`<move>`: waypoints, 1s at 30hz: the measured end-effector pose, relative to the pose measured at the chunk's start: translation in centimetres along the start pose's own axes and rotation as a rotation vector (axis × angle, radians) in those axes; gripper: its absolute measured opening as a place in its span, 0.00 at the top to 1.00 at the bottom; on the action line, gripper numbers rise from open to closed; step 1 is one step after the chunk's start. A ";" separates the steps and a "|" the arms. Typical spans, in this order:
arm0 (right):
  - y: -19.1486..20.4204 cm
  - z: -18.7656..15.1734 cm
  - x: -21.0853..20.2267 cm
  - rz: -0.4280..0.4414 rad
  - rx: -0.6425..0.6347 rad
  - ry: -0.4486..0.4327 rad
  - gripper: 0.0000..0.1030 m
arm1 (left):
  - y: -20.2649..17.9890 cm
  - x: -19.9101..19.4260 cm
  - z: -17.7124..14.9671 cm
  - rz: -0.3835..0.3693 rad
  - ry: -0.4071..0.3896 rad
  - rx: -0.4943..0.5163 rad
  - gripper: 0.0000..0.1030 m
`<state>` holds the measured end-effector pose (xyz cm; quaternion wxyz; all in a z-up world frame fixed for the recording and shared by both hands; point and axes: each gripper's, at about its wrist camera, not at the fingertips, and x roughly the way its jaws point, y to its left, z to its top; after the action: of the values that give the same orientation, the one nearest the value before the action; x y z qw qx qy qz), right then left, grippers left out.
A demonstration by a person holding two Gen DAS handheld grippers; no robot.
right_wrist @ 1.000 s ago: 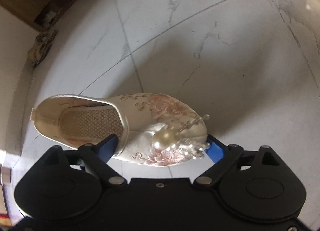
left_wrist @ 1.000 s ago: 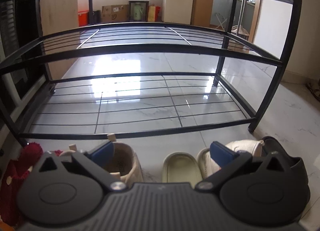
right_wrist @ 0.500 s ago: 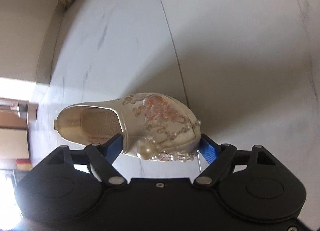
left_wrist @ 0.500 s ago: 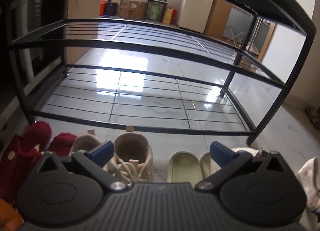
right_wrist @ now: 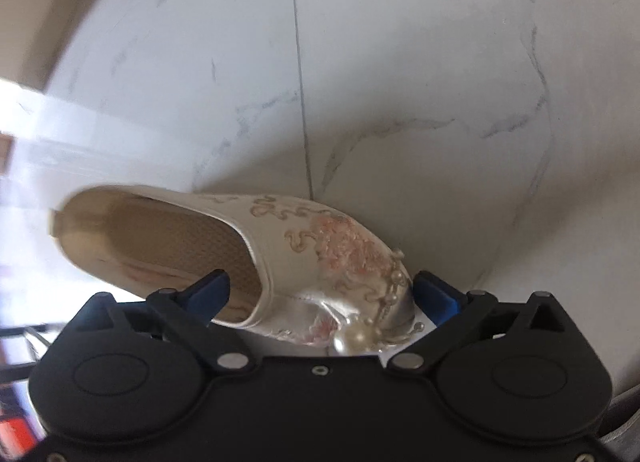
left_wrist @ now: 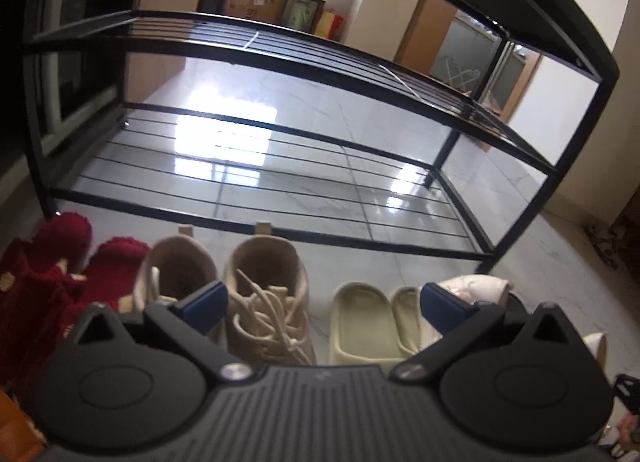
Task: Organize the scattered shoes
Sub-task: 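Carry the pearl-trimmed shoe with the right tool toward the black slippers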
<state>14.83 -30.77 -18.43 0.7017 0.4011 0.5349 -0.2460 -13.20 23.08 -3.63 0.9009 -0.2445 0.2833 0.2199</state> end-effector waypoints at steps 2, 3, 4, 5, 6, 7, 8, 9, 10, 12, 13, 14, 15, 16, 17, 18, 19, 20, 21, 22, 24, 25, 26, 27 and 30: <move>-0.1 -0.7 -0.2 -0.002 0.002 -0.031 0.15 | 0.5 -0.2 0.0 0.001 -0.003 -0.014 0.01; -0.3 -1.0 -0.4 0.001 0.008 -0.050 0.18 | 0.8 -0.2 0.1 0.001 -0.001 -0.032 0.01; -0.6 -1.4 -0.7 0.024 0.021 -0.056 0.20 | 1.1 -0.3 0.2 0.000 0.001 -0.052 0.01; -0.9 -1.9 -1.1 0.055 0.036 -0.057 0.21 | 1.5 -0.3 0.3 -0.001 0.003 -0.073 0.01; -1.3 -2.6 -1.7 0.108 0.069 -0.046 0.21 | 1.6 -0.3 0.4 -0.002 0.000 -0.087 0.01; -1.6 -3.3 -2.4 0.147 0.080 -0.042 0.21 | 1.8 -0.4 0.5 -0.003 -0.004 -0.097 0.01; -1.8 -3.9 -3.2 0.179 0.094 -0.037 0.21 | 1.9 -0.5 0.5 -0.004 -0.008 -0.108 0.01; -2.1 -4.4 -3.9 0.210 0.112 -0.030 0.21 | 2.0 -0.6 0.6 -0.005 -0.012 -0.118 0.01; -2.4 -4.9 -4.7 0.240 0.129 -0.024 0.21 | 2.2 -0.7 0.7 -0.006 -0.015 -0.129 0.01; -3.0 -6.1 -6.4 0.303 0.166 -0.008 0.21 | 2.6 -1.1 0.9 -0.010 -0.023 -0.145 0.01; -3.3 -6.8 -7.5 0.335 0.185 0.002 0.21 | 2.8 -1.4 0.9 -0.013 -0.027 -0.147 0.01; -3.1 -7.4 -8.3 0.355 0.175 0.013 0.21 | 2.7 -1.6 0.9 -0.017 -0.032 -0.147 0.01; -2.8 -8.0 -9.0 0.370 0.155 0.024 0.21 | 2.7 -1.8 0.9 -0.021 -0.037 -0.146 0.01; -2.3 -8.8 -9.4 0.380 0.128 0.045 0.21 | 2.6 -2.0 0.9 -0.024 -0.043 -0.144 0.01; -1.8 -9.6 -9.8 0.390 0.099 0.068 0.21 | 2.6 -2.1 0.9 -0.027 -0.048 -0.141 0.01; -1.3 -10.4 -10.2 0.399 0.070 0.091 0.21 | 2.5 -2.3 0.9 -0.030 -0.054 -0.139 0.01; -0.5 -11.5 -10.2 0.403 0.053 0.110 0.21 | 2.5 -2.5 0.9 -0.033 -0.060 -0.137 0.01; 0.3 -12.5 -10.0 0.404 0.039 0.128 0.21 | 2.4 -2.6 0.9 -0.036 -0.065 -0.135 0.01; 1.2 -13.6 -9.9 0.406 0.025 0.146 0.21 | 2.4 -2.8 0.9 -0.038 -0.071 -0.134 0.01; 2.0 -14.6 -9.7 0.407 0.011 0.164 0.22 | 2.4 -3.0 0.9 -0.039 -0.077 -0.133 0.01; 3.7 -16.8 -9.4 0.410 -0.017 0.200 0.23 | 2.4 -3.4 0.9 -0.040 -0.088 -0.131 0.01; 4.5 -17.5 -9.0 0.408 -0.025 0.203 0.23 | 2.5 -3.5 0.9 -0.041 -0.094 -0.130 0.01; 5.4 -18.2 -8.5 0.406 -0.031 0.199 0.23 | 2.5 -3.7 0.9 -0.042 -0.100 -0.129 0.01; 6.6 -19.2 -8.4 0.365 -0.069 0.183 0.23 | 2.5 -3.8 0.9 -0.044 -0.104 -0.130 0.01; 8.1 -21.0 -7.7 0.312 -0.167 0.226 0.24 | 2.4 -4.0 1.0 -0.047 -0.111 -0.132 0.01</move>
<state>7.10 -9.58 -10.94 0.6976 0.4445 0.5602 -0.0427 -17.06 24.51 -1.18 0.9019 -0.2975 0.2122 0.2302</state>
